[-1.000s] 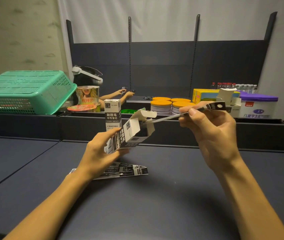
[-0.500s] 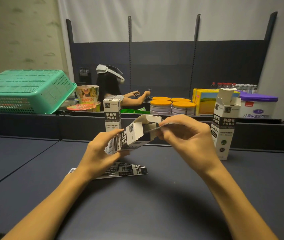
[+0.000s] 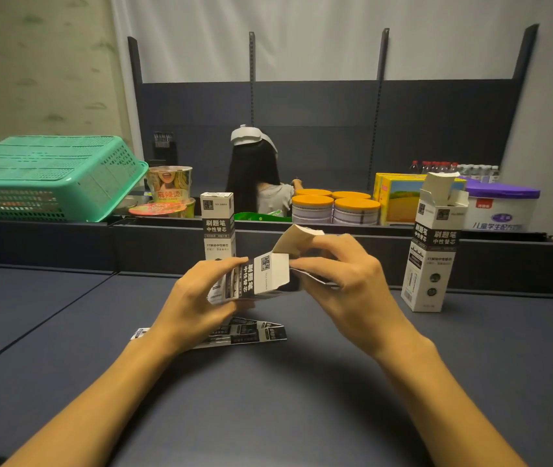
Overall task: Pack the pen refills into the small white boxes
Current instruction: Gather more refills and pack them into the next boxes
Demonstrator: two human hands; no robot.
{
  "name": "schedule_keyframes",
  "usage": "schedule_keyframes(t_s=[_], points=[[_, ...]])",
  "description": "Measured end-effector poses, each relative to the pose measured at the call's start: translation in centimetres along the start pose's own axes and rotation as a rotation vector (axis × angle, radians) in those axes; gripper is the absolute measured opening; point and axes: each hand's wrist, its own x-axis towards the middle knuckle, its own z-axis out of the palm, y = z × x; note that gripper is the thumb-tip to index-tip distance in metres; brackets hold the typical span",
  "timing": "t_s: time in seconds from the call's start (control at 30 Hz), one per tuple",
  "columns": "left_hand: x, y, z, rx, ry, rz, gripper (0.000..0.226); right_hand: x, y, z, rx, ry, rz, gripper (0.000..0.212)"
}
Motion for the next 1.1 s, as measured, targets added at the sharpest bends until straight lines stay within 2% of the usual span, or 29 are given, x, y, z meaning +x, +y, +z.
schedule_keyframes(t_s=[0.33, 0.57, 0.7, 0.83, 1.1], points=[[-0.06, -0.05, 0.04, 0.000, -0.004, 0.002, 0.067, -0.04, -0.17, 0.27, 0.003, -0.019, -0.009, 0.022], [-0.11, -0.07, 0.24, 0.011, -0.021, 0.013, 0.066, -0.40, -0.09, 0.75, 0.010, -0.090, 0.005, 0.026], [-0.10, -0.15, 0.11, 0.004, -0.018, -0.002, 0.066, -0.25, -0.19, 0.35, 0.114, -0.028, 0.060, 0.024], [-0.05, -0.13, 0.09, 0.001, -0.015, -0.005, 0.067, 0.03, -0.42, 0.07, 0.116, 0.026, 0.059, 0.016], [-0.06, -0.29, 0.09, -0.001, -0.009, -0.021, 0.066, 0.01, -0.43, 0.12, 0.161, -0.078, 0.049, 0.014]])
